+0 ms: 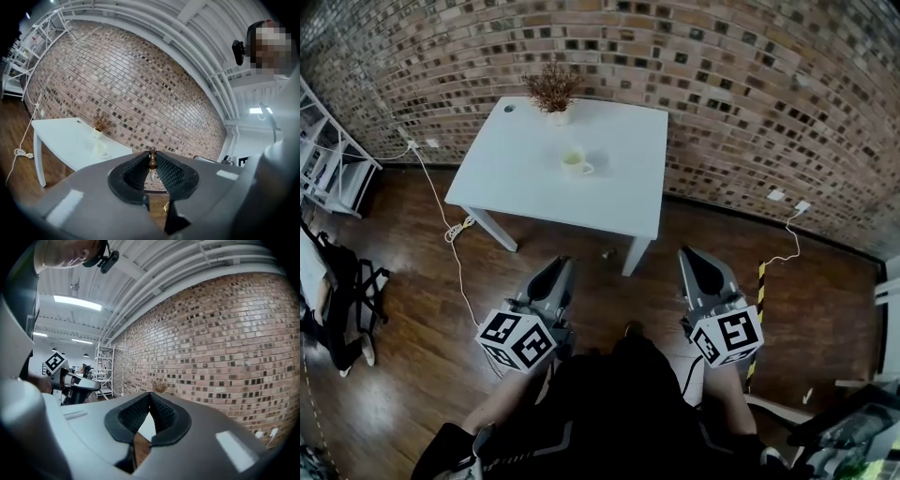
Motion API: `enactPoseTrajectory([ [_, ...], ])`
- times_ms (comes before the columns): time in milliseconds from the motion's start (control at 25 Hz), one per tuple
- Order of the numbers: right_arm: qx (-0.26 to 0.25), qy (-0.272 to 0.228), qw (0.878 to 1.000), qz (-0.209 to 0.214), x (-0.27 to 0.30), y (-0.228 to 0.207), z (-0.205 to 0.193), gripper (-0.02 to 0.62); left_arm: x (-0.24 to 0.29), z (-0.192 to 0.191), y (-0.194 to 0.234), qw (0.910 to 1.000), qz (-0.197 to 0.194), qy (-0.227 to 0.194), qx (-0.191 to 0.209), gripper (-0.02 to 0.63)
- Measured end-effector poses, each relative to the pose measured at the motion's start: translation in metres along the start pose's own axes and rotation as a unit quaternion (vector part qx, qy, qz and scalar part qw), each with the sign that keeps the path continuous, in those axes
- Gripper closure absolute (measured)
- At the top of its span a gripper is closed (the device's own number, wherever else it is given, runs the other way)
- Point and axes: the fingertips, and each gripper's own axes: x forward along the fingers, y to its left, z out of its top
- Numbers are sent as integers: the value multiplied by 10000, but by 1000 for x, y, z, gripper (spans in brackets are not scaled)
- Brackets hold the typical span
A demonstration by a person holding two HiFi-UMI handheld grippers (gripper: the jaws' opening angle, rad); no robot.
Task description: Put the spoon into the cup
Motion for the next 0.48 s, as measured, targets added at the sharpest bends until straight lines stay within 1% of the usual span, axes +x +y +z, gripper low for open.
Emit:
enactPoseTrajectory([
  [120,-21,-37,10000,22,15,-19,1,589,21,2,6,10000,89,-11,-40,566],
  [320,-95,-201,9996,193,43,-56,14,589,63,18,0,9997,134,-68,184,566],
  [480,-123,-259,9991,315,56,-86,20,589,101,30,-5,9993,227,-134,260,566],
])
